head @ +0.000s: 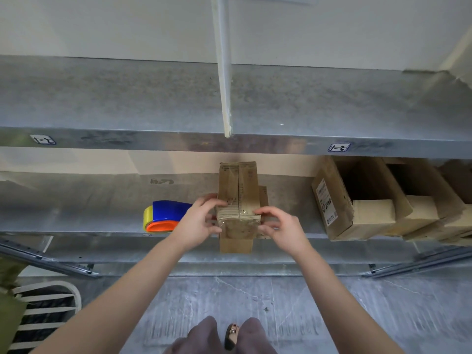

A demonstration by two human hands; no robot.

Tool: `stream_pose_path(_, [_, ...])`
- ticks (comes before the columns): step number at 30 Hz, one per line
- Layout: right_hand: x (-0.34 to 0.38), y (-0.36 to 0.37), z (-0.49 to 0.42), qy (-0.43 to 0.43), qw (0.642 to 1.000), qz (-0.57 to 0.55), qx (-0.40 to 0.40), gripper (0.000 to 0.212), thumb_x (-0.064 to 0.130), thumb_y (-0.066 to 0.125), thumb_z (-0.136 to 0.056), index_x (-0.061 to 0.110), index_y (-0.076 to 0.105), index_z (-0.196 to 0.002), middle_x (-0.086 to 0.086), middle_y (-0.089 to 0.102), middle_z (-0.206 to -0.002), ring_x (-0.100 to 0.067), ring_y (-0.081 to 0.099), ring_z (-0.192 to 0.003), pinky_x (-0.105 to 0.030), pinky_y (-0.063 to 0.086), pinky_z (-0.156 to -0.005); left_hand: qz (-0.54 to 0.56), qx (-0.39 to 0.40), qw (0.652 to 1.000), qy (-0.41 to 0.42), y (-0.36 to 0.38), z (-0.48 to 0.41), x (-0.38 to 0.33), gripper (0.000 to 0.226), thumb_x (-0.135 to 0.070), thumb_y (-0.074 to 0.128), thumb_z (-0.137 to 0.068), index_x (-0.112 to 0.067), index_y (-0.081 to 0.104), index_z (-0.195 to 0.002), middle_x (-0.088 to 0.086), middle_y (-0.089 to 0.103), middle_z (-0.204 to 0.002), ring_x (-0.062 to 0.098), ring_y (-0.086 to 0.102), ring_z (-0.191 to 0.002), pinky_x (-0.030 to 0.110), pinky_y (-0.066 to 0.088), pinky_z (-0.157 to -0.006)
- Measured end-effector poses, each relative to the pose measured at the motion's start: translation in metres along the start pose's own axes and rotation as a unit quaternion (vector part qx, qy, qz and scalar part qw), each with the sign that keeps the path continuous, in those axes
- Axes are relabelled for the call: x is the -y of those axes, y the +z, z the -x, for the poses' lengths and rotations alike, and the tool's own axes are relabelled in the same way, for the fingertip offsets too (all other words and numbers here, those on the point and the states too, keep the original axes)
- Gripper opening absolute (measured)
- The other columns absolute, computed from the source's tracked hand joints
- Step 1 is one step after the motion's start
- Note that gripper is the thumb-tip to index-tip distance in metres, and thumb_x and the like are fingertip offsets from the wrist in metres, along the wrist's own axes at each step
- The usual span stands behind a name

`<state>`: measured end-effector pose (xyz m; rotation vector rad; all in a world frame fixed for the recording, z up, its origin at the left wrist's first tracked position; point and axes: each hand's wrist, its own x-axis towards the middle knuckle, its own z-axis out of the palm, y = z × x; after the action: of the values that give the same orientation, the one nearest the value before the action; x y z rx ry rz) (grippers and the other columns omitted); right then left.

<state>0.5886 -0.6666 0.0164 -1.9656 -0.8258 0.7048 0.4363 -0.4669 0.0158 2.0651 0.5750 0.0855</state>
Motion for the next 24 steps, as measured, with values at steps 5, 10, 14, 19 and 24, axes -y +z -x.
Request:
stream_pose_path(5, [0.006,0.017,-0.006,0.01,0.995,0.045,-0.093,0.039,0.013,0.078,-0.081,0.031,0.062,-0.112,0.022,0.059,-0.094,0.002,0.067,-0.072,-0.006,0.049,-0.071,-0.007,-0.104,0.995,-0.002,0.028,-0.003,0.003,0.057,-0.003,0.074,-0.078,-0.035,0.06,-0.122,-0.006,0.051,-0.132,0.014,0.059,-0.107,0.028,0.051,-0.096])
stream_pose_path(10, [0.006,0.03,-0.004,0.027,0.991,0.039,-0.123,0.044,0.015,0.078,-0.08,0.032,0.059,-0.116,0.016,0.063,-0.096,-0.002,0.069,-0.076,-0.018,0.055,-0.075,-0.007,-0.158,0.987,0.018,0.036,0.0,0.005,0.045,-0.017,0.075,-0.081,-0.026,0.061,-0.123,-0.006,0.06,-0.119,0.007,0.055,-0.099,0.003,0.042,-0.083])
stream_pose_path(14, [0.005,0.03,-0.006,0.034,0.99,0.051,-0.131,0.039,0.024,0.08,-0.078,0.035,0.059,-0.109,0.016,0.065,-0.097,0.002,0.068,-0.074,-0.027,0.057,-0.074,-0.085,-0.174,0.981,0.012,0.033,-0.002,-0.003,0.042,-0.018,0.072,-0.084,-0.027,0.06,-0.123,-0.005,0.062,-0.118,0.011,0.055,-0.098,0.014,0.045,-0.085])
stream_pose_path(19, [0.008,0.014,-0.016,0.068,0.996,0.034,-0.043,0.039,0.035,0.078,-0.078,0.027,0.056,-0.11,0.01,0.056,-0.114,-0.006,0.054,-0.106,-0.023,0.042,-0.088,0.02,-0.043,0.999,-0.026,0.01,-0.008,-0.001,0.065,-0.056,0.067,-0.08,-0.045,0.038,-0.137,-0.009,0.045,-0.134,0.013,0.054,-0.112,0.036,0.049,-0.097])
stream_pose_path(24, [0.019,0.016,-0.041,0.114,0.991,-0.02,-0.07,0.048,0.03,0.07,-0.086,0.019,0.047,-0.126,0.006,0.058,-0.114,-0.016,0.058,-0.107,-0.029,0.046,-0.089,0.15,-0.041,0.98,-0.125,0.006,-0.036,-0.009,0.083,-0.03,0.073,-0.084,-0.037,0.02,-0.147,-0.001,0.045,-0.137,0.018,0.052,-0.119,0.04,0.046,-0.102])
